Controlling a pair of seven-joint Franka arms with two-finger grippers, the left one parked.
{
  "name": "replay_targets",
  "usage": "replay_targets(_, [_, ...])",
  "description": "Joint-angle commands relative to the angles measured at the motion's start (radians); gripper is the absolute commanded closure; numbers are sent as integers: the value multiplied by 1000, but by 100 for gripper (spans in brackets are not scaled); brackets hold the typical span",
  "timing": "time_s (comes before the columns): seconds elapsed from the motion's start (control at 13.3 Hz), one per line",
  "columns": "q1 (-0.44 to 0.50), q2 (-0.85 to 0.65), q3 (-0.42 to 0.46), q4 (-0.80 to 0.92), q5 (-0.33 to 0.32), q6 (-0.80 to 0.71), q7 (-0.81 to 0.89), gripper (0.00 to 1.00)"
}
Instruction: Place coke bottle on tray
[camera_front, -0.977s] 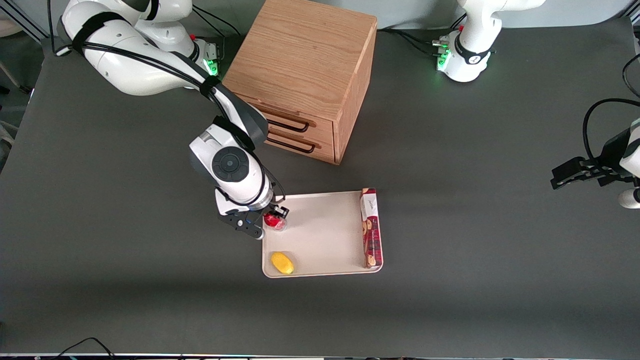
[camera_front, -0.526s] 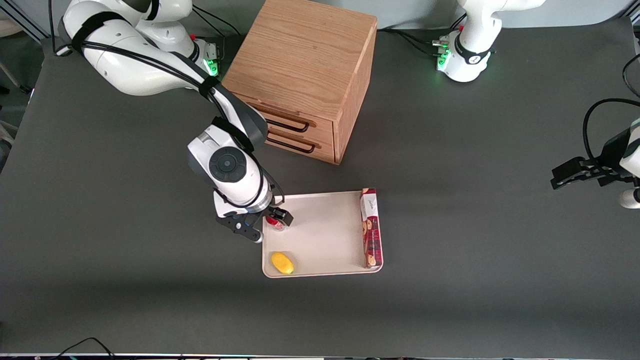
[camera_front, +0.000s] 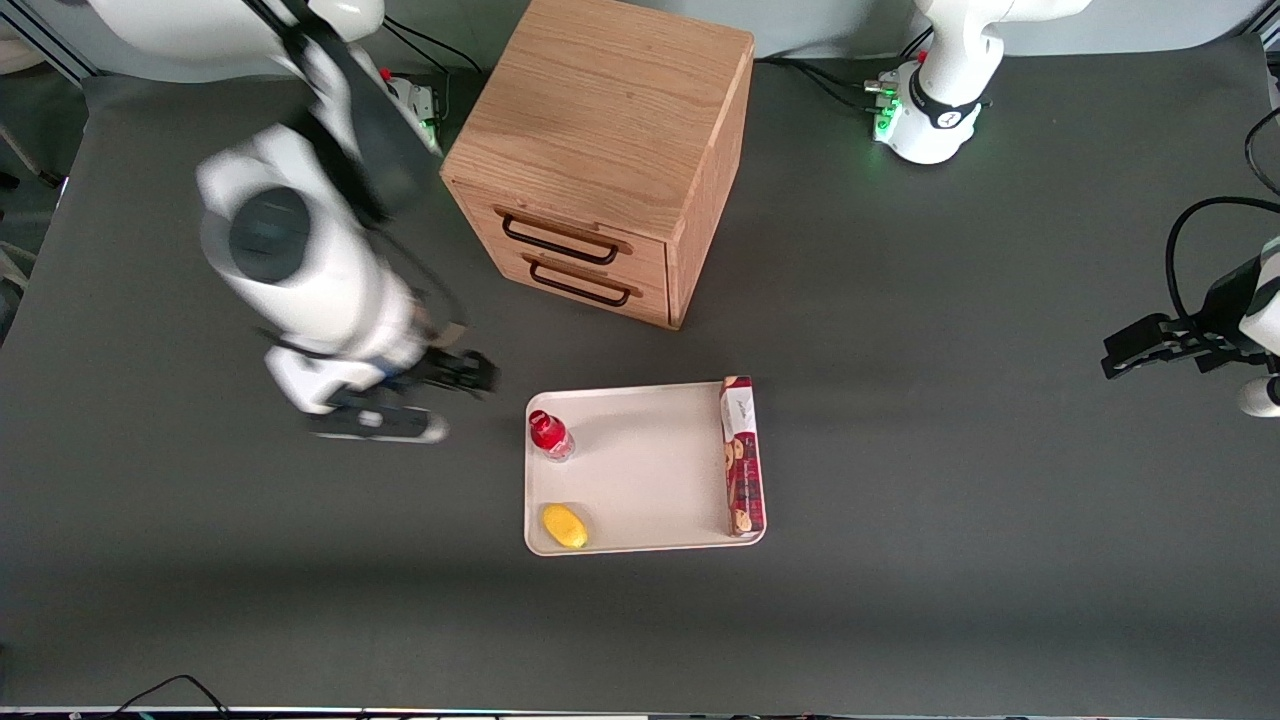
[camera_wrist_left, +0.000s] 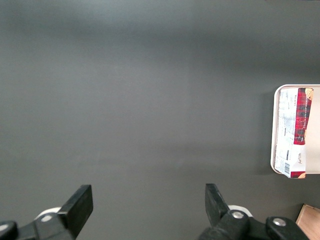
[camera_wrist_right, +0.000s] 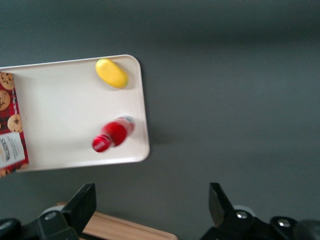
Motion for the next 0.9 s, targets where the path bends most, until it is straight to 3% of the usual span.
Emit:
replay_targets(0.0, [67,-197,-250,-110,100,-43,-211,0])
replay_targets(0.15, [69,-285,-367,-172,106,-54,-251,0])
replay_targets(0.45, [66,-408,-449,-319,102,-51,-285,0])
replay_targets(0.83, [59,-394,-509,-301,108,-49,-351,0])
